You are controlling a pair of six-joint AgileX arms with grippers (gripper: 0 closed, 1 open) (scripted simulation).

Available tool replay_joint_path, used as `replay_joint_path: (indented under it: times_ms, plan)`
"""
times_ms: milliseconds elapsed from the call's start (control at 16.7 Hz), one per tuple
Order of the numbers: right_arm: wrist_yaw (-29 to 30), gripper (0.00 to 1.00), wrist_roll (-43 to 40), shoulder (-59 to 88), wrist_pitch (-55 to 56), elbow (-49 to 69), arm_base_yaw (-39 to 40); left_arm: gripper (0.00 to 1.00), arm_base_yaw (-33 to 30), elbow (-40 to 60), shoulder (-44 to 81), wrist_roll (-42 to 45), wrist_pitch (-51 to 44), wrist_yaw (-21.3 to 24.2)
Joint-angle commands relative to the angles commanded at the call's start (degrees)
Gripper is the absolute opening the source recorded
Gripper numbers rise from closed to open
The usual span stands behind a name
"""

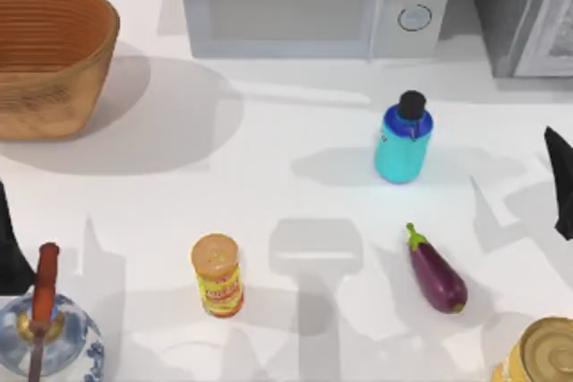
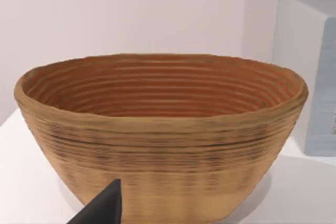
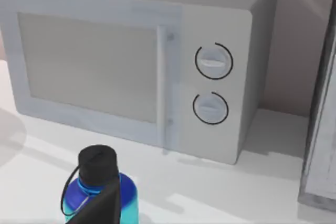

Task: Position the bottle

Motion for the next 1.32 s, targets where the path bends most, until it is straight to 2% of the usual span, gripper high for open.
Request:
replay_joint_path:
  times_ms: [420, 780, 1080, 1320]
  plan:
    - [-9.26, 1.00, -0.64, 34.49, 27.22, 6.12, 0.99, 1.00, 0.00, 0.00, 0.00, 0.00, 0.00, 0.00]
    - [-15.34, 1.00, -1.65, 57.90, 45.31, 10.03, 1.60, 1.00, 0.00, 0.00, 0.00, 0.00, 0.00, 0.00]
    - [-18.57, 1.00, -2.19, 69.04, 54.13, 12.04, 2.14, 1.00, 0.00, 0.00, 0.00, 0.00, 0.00, 0.00]
    - [-19.18, 1.00, -2.31, 70.95, 55.63, 12.31, 2.20, 1.00, 0.00, 0.00, 0.00, 0.00, 0.00, 0.00]
